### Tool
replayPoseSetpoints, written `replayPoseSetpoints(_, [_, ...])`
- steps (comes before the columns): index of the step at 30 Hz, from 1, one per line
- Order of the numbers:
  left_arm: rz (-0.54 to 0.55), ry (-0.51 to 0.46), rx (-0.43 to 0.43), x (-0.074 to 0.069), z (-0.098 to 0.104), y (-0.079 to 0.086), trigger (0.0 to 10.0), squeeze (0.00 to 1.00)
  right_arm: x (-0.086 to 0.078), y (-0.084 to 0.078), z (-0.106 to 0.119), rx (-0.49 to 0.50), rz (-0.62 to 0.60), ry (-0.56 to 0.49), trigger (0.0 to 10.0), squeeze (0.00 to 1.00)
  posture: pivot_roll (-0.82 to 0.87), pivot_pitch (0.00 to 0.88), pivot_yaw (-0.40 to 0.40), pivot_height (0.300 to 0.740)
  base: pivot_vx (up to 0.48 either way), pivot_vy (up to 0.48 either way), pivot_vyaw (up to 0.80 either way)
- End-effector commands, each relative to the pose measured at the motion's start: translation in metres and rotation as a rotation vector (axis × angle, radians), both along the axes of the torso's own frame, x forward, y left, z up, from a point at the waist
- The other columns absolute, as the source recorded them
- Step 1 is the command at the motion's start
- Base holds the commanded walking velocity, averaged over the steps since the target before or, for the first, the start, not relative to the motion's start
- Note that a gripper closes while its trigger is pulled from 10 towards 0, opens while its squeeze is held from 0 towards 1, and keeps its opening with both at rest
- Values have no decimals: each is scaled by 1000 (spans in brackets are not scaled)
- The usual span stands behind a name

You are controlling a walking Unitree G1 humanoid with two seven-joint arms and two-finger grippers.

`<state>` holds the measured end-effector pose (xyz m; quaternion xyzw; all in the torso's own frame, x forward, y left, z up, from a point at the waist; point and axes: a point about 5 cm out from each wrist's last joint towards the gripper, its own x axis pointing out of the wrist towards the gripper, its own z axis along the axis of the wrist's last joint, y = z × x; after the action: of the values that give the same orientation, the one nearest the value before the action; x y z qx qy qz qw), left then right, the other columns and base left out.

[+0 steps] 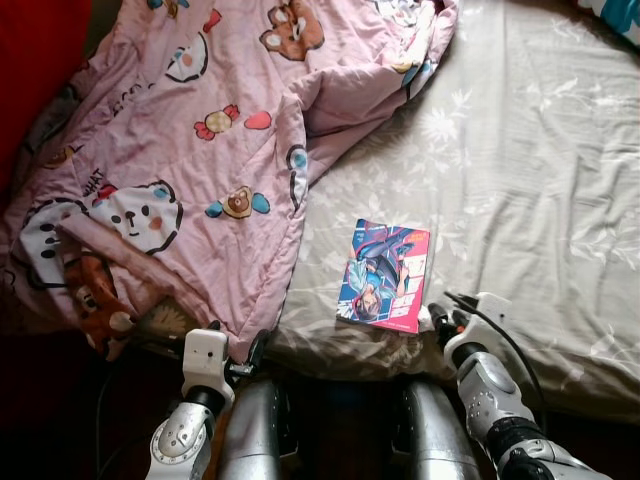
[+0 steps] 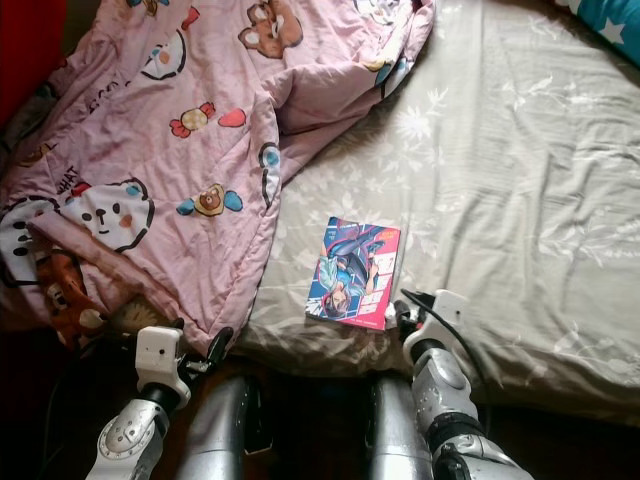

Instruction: Clean up the room

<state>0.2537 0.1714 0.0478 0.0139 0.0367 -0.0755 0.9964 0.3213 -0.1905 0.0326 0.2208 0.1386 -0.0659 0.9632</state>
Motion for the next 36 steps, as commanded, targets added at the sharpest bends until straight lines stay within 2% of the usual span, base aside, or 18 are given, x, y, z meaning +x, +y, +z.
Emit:
replayPoseSetpoints(1, [-1,43,23,-8,-8,1,10000,0,-8,2,-9,23,-12,26,10000,0,26,411,67,641,0,0,0])
replayPoseSetpoints(6, [-3,53,24,-8,-7,0,10000,0,-17,8,-18,39,-11,28,10000,0,20,413,65,641,0,0,0])
replayPoseSetpoints(10, [-2,60,24,-8,-8,0,10000,0,-26,14,-30,104,-3,73,10000,0,18,414,65,641,0,0,0])
replayPoseSetpoints(18, [3,64,26,-8,-8,2,10000,0,-25,15,-29,117,-5,76,10000,0,23,415,63,641,0,0,0])
replayPoseSetpoints(25, [-1,62,23,-7,-8,-1,10000,0,-22,24,-29,189,37,82,10000,0,28,413,64,641,0,0,0])
replayPoseSetpoints(34, [1,55,16,-5,-7,-2,10000,0,-26,30,-35,206,67,119,10000,0,38,409,66,641,0,0,0])
replayPoseSetpoints(35, [1,56,17,-5,-7,-1,10000,0,-26,30,-35,208,69,119,2863,0,38,409,66,641,0,0,0])
replayPoseSetpoints(36, [2,58,18,-6,-8,-1,10000,0,-26,30,-35,208,71,119,0,0,38,409,66,641,0,0,0])
